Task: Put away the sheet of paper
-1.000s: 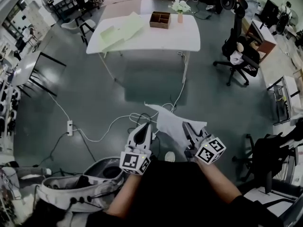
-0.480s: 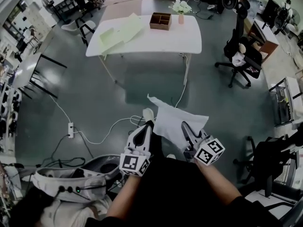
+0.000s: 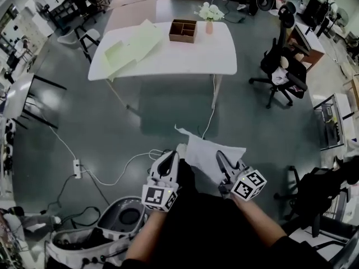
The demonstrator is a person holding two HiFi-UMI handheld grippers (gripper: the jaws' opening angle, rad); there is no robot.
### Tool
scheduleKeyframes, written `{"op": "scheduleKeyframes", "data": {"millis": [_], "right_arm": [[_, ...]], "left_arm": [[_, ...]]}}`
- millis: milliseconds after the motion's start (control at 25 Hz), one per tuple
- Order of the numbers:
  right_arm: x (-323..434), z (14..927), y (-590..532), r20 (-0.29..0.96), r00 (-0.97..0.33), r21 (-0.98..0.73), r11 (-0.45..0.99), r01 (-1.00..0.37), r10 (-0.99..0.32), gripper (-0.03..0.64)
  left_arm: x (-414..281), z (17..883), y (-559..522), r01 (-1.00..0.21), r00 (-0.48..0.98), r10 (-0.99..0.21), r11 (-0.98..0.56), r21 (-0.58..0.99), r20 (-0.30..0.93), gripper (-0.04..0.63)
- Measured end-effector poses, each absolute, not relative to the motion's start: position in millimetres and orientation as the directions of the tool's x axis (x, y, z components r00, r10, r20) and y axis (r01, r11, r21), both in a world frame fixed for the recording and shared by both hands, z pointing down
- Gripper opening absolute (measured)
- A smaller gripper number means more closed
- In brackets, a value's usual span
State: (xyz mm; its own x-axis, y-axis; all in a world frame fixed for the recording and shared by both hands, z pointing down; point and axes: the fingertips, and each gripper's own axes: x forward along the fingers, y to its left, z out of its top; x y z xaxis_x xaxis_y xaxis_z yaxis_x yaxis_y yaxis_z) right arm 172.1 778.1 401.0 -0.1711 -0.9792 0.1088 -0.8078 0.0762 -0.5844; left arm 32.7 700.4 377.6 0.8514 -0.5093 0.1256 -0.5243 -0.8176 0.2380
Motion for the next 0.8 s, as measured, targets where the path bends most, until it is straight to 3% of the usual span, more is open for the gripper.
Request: {"op": "scheduleKeyframes", "data": {"millis": [320,800], "right_arm": [[225.2,400.9,642.0,0.169,-0.113,-0.574,-0.005,-0.819,-0.979,-0.002],[242.3,378.6,466.2,0.186,-0.133,-0.525,0.015,-0.851,-0.973,-0.002]], "left_arm": [[69.9,394.3,558.9,-0.512,0.859,-0.486,-0.815,0.270,0.160,0.003],[93.7,389.5,390.0,-0.505,0.863,-0.478,-0.805,0.310,0.164,0.003]]}}
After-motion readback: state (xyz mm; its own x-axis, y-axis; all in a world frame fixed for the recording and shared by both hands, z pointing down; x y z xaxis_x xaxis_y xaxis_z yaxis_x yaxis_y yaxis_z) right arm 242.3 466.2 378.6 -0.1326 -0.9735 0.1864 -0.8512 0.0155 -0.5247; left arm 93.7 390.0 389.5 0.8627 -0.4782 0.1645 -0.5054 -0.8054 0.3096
